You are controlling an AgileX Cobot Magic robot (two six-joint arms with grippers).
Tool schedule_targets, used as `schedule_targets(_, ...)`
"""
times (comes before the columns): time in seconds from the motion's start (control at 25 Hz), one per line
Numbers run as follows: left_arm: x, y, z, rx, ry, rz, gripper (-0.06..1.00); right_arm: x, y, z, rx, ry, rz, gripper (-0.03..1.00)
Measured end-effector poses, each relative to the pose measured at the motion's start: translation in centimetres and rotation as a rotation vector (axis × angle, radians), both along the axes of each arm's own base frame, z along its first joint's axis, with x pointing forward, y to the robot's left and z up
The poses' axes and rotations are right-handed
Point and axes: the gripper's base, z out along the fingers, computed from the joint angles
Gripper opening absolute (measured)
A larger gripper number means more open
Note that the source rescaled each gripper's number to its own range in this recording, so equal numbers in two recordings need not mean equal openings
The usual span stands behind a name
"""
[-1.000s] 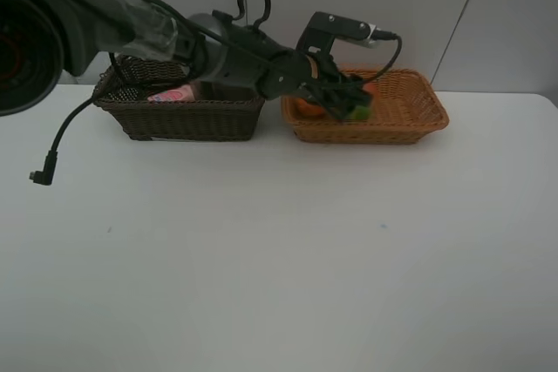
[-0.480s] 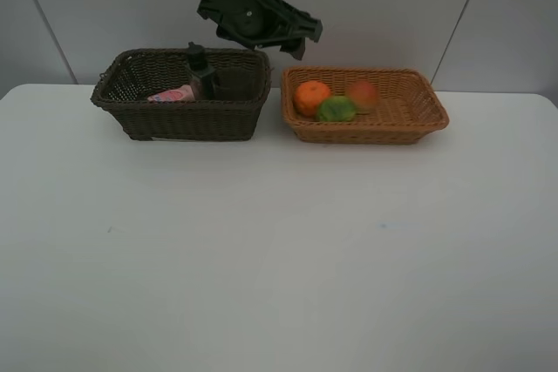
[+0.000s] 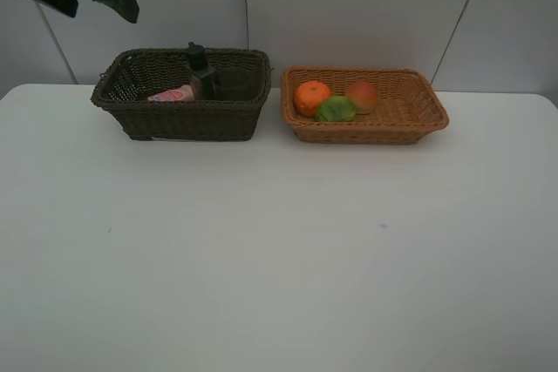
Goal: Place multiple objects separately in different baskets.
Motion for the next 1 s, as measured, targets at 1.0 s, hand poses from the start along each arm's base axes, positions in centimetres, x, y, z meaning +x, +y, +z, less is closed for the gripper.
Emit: schedule_targets(1.0,-30.1,7.7,0.0,-0.066,-0.294,0.093,0.91,0.0,0.0,0.0,0.0,0.0,0.0,1.0)
